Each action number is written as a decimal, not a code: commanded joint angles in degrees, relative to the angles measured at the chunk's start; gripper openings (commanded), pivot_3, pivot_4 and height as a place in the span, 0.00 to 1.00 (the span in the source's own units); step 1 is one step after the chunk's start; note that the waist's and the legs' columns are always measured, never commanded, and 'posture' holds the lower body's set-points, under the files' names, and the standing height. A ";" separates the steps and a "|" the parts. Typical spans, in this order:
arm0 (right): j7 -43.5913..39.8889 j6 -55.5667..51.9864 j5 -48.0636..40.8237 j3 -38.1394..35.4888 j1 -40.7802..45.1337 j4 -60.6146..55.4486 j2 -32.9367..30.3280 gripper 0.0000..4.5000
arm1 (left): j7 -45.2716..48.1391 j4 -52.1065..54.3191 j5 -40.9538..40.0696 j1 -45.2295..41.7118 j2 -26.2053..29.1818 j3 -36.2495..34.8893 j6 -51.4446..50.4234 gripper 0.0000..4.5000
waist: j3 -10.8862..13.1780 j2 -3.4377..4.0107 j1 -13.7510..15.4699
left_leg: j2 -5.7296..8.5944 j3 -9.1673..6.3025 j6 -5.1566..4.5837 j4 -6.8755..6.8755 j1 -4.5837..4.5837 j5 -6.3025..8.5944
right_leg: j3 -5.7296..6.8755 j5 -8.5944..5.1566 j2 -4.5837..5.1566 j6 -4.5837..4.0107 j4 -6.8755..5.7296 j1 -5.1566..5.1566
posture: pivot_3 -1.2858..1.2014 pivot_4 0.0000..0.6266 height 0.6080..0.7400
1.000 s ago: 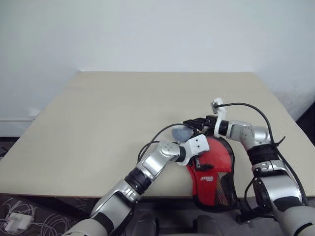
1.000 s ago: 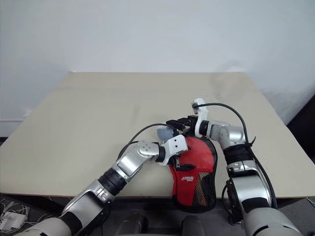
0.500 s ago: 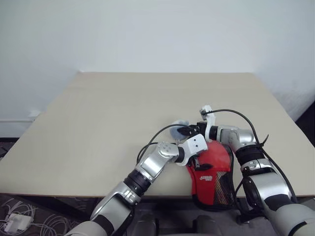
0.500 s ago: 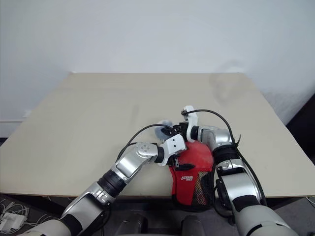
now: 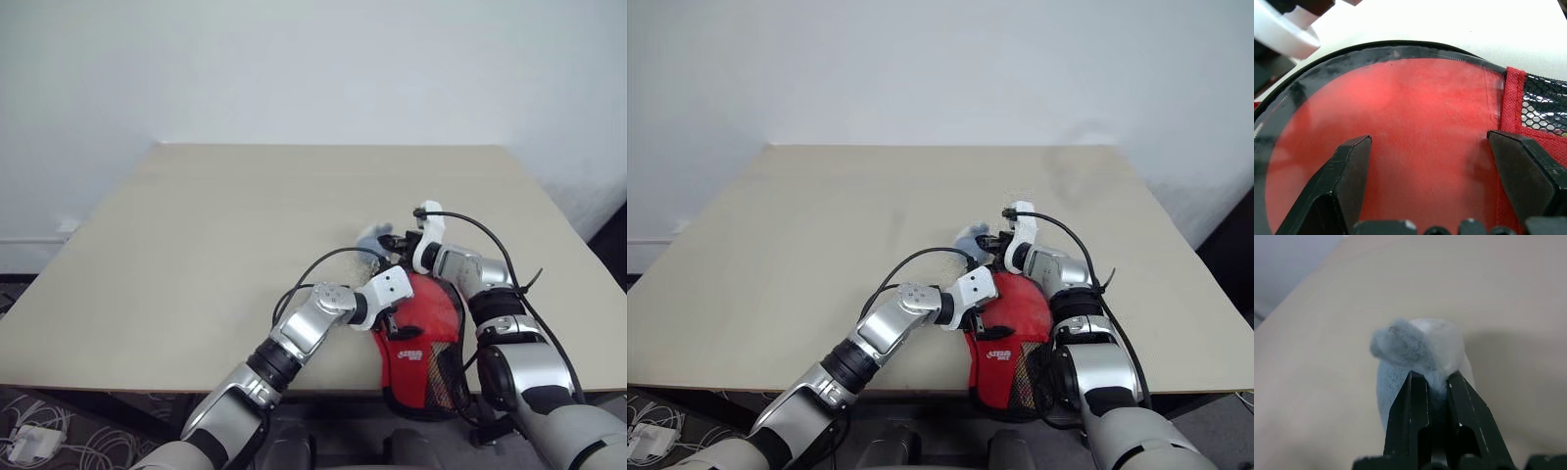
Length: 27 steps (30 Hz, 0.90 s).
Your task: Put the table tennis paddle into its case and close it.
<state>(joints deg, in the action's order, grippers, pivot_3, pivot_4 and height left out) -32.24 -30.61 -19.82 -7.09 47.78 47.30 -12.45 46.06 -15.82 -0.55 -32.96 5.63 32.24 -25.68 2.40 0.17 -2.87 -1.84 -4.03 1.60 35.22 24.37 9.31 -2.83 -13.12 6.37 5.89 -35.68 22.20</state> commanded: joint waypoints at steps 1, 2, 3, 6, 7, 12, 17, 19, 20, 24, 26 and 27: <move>3.44 1.67 0.63 -3.04 0.50 -2.56 -3.36 0.00 | 0.21 -5.80 3.08 1.94 0.46 3.12 -3.34 0.90 | 0.00 0.00 0.18 | 0.00 0.00 0.00 0.01 0.00 0.00 | 0.00 0.00 0.00 0.00 0.02 -0.02 | 0.52 0.00 1.00; 4.24 1.57 0.49 -3.79 0.15 -3.03 -4.20 0.00 | 0.15 -6.09 3.16 1.82 0.25 3.12 -3.12 0.90 | -0.01 -0.01 0.26 | 0.00 0.00 0.00 0.03 0.00 0.00 | 0.00 0.00 0.00 0.00 0.03 -0.03 | 0.52 0.00 1.00; 5.25 1.61 0.40 -4.70 -0.24 -3.48 -5.30 0.00 | 0.10 -6.40 3.17 1.69 0.00 3.10 -3.00 0.90 | -0.01 -0.01 0.39 | 0.00 0.00 0.00 0.04 0.00 0.00 | 0.00 0.00 0.00 0.00 0.05 -0.04 | 0.52 0.00 1.00; 8.36 1.68 0.08 -7.88 -0.96 -3.43 -9.34 0.00 | -0.10 -7.36 2.95 1.40 -0.94 2.79 -3.00 0.90 | -0.01 0.00 0.81 | 0.01 -0.01 0.00 0.08 0.02 0.00 | 0.00 -0.02 0.00 0.00 0.08 -0.08 | 0.52 0.00 1.00; 9.20 1.40 -0.22 -9.07 -1.10 -3.20 -10.93 0.00 | -0.15 -7.68 2.90 1.33 -1.23 2.71 -2.99 0.90 | -0.01 0.00 1.08 | 0.03 -0.01 0.01 0.09 0.02 0.00 | 0.00 -0.04 0.01 -0.03 0.10 -0.09 | 0.52 0.00 1.00; 10.98 -2.67 -0.93 -12.56 -3.28 -5.20 -17.74 0.00 | -0.05 -9.30 2.89 0.91 -2.73 2.53 -2.71 0.90 | -0.02 -0.02 1.57 | 0.04 0.03 0.00 0.12 0.02 0.00 | -0.08 -0.10 0.01 -0.12 0.16 -0.11 | 0.52 0.00 1.00; 8.15 -13.70 -4.54 -14.87 -11.96 -17.92 -23.28 0.00 | 0.14 -10.16 3.13 0.61 -3.78 2.67 -2.42 0.90 | -0.03 0.02 2.10 | 0.13 0.01 -0.01 0.27 0.14 0.01 | -0.18 -0.16 0.01 -0.05 0.18 -0.14 | 0.52 0.00 1.00; 7.14 -17.62 -6.09 -15.94 -16.10 -23.23 -25.06 0.00 | 0.19 -10.29 3.12 0.62 -3.95 2.61 -2.41 0.90 | -0.03 0.02 2.39 | 0.16 -0.02 -0.02 0.32 0.14 0.01 | -0.20 -0.17 0.01 -0.03 0.21 -0.19 | 0.52 0.00 1.00; 6.47 -19.39 -6.92 -16.54 -18.66 -26.28 -26.06 0.00 | 0.22 -10.39 3.11 0.62 -4.03 2.58 -2.41 0.90 | -0.04 0.01 2.47 | 0.17 -0.03 -0.02 0.37 0.13 0.03 | -0.21 -0.19 0.01 -0.01 0.21 -0.21 | 0.52 0.00 1.00; 1.27 -26.77 -11.43 -20.09 -32.07 -39.96 -31.18 0.00 | 0.61 -11.03 3.15 0.45 -4.30 2.57 -2.19 0.90 | -0.05 0.02 3.21 | 0.20 -0.06 -0.10 0.44 0.17 0.10 | -0.21 -0.25 0.01 0.06 0.33 -0.22 | 0.52 0.00 1.00; -0.37 -27.96 -13.25 -21.98 -36.35 -43.87 -32.46 0.00 | 0.88 -11.34 3.25 0.32 -4.43 2.70 -2.02 0.90 | -0.10 0.04 3.05 | 0.20 -0.03 0.02 0.48 0.15 0.26 | -0.24 -0.24 0.01 0.06 0.49 -0.32 | 0.52 0.00 1.00; -1.83 -28.78 -14.44 -23.31 -39.56 -46.55 -33.29 0.00 | 1.08 -11.57 3.29 0.20 -4.48 2.79 -1.86 0.90 | -0.16 0.08 3.02 | 0.20 -0.03 0.04 0.51 0.12 0.32 | -0.24 -0.24 0.01 0.07 0.61 -0.40 | 0.52 0.00 1.00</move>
<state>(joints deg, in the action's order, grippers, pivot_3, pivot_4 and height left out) -32.37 -58.24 -32.48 -26.43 10.12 6.12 -43.12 46.23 -22.47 -0.40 -34.72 -0.09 31.62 -25.59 2.23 0.25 0.15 -1.64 -4.06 1.61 35.76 24.47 9.66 -3.06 -13.35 6.38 5.96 -34.96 21.70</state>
